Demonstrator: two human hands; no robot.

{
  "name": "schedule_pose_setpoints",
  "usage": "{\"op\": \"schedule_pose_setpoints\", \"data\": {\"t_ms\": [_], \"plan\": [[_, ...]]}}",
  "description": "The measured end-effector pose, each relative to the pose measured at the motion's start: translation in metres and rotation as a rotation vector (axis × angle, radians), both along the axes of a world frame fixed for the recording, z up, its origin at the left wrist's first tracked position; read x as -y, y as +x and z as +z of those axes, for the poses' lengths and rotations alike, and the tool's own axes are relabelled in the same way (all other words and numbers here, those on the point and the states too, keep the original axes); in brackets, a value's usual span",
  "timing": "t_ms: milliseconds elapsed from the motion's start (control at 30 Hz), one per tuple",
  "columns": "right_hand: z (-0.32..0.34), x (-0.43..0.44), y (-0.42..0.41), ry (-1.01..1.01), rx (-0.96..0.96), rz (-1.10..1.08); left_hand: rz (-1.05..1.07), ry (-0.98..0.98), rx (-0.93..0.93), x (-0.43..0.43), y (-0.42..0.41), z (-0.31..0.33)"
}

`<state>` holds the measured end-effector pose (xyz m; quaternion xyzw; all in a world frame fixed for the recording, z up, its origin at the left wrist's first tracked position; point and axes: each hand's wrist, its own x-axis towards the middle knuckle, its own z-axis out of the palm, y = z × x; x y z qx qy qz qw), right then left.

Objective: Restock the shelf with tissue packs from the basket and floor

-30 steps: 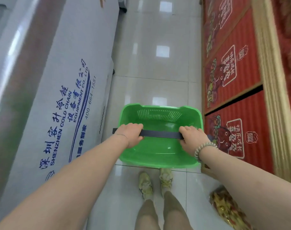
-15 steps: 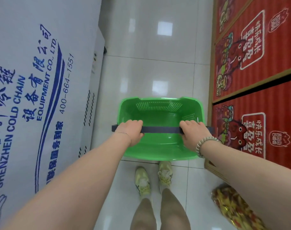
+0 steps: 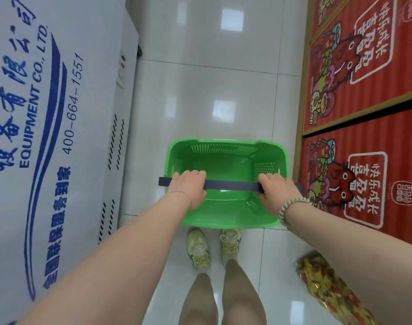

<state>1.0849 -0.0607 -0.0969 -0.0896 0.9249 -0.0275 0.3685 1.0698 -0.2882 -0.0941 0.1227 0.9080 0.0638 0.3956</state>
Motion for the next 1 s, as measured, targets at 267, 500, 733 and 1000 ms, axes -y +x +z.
{"op": "schedule_pose_setpoints", "data": {"t_ms": [267, 500, 733, 1000], "plan": [[0.003, 0.02, 0.034, 0.032, 0.124, -0.067, -0.058, -0.023, 0.107, 0.002, 0.036, 0.004], [-0.007, 0.031, 0.085, 0.059, 0.287, -0.069, -0.12, -0.061, 0.22, 0.006, 0.096, -0.017], [-0.021, 0.037, 0.104, 0.04, 0.331, -0.077, -0.1, -0.078, 0.466, 0.004, 0.136, -0.041], [0.016, 0.043, 0.089, 0.015, 0.258, -0.082, 0.054, 0.001, 0.351, 0.001, 0.129, -0.011]]}}
